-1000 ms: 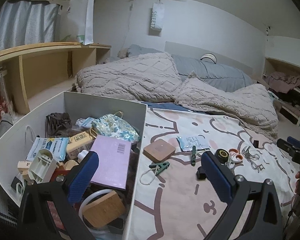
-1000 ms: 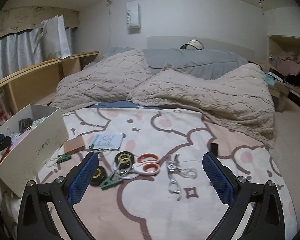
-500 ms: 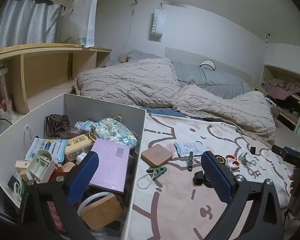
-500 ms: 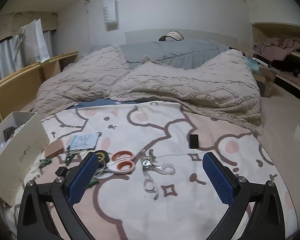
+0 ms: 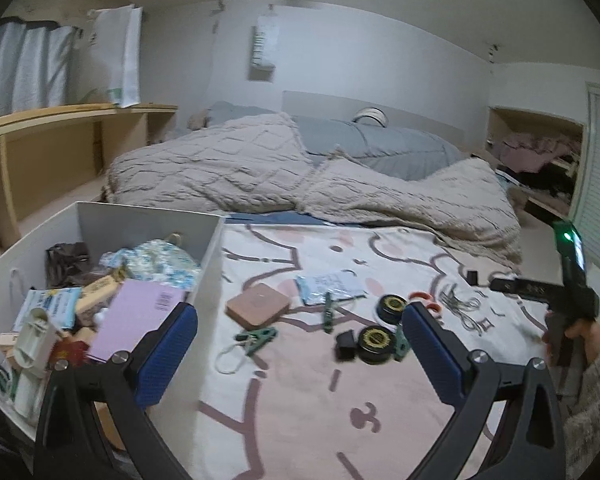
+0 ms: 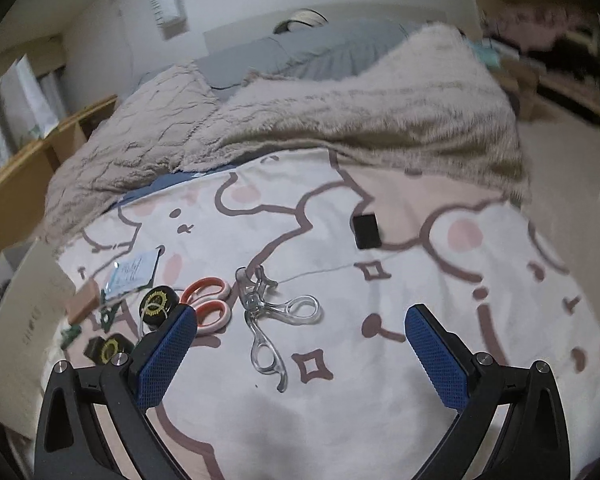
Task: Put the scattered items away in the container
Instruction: 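Withdraw both tools from the box back toward the bed, then grasp the clear plastic clamp with the right tool while the left tool grasps a black round tin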
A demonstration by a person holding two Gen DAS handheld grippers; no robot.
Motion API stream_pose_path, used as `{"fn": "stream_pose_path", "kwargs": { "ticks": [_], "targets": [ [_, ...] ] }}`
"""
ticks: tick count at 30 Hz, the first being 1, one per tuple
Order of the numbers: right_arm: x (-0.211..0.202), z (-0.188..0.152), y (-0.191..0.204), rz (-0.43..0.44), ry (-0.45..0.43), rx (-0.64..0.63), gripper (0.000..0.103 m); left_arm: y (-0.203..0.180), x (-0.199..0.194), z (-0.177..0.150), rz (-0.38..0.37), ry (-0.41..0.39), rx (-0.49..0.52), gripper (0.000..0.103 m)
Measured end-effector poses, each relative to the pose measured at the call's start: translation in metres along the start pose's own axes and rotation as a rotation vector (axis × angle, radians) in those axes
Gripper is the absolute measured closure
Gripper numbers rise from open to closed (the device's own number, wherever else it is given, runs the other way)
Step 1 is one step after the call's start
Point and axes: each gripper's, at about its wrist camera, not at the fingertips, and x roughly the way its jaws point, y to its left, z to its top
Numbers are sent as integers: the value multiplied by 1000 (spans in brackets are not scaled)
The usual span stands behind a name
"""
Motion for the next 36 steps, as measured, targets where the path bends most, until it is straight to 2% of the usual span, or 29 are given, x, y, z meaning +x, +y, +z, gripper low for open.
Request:
{"fn": "stream_pose_path", "kwargs": {
  "ticks": [4, 5, 9, 11, 14, 18, 23, 25, 27, 29, 33, 36],
  "targets": [
    [10, 1, 1, -11, 22, -4, 2, -15, 11, -10, -26, 41, 39, 0],
    [12, 1, 2, -14, 29, -11, 11, -17, 14, -12, -30, 54, 44, 0],
    [24, -4, 10, 34, 83, -44, 31, -26, 30, -25, -55, 129, 49, 0],
    [31, -8, 15, 58, 115, -63, 47, -30, 37, -31, -61, 159, 53, 2],
    [38, -13, 21, 74, 148, -86, 57, -34, 48, -39, -71, 207, 57, 11],
    [47, -17, 26, 69, 171, -109, 60, -37, 60, -48, -82, 266, 53, 18],
    [59, -21, 31, 45, 196, -139, 60, -37, 69, -54, -95, 308, 36, 20],
    [63, -22, 34, 28, 196, -161, 60, -38, 71, -55, -114, 319, 27, 24],
    [66, -23, 38, 9, 195, -185, 66, -40, 74, -56, -144, 335, 16, 29],
    [66, -25, 40, -6, 192, -205, 79, -42, 78, -57, -168, 351, 9, 35],
    [63, -27, 44, -2, 191, -225, 79, -48, 88, -59, -221, 391, 1, 45],
    [60, -30, 48, 11, 195, -239, 80, -52, 98, -61, -250, 422, -8, 46]
  ]
}}
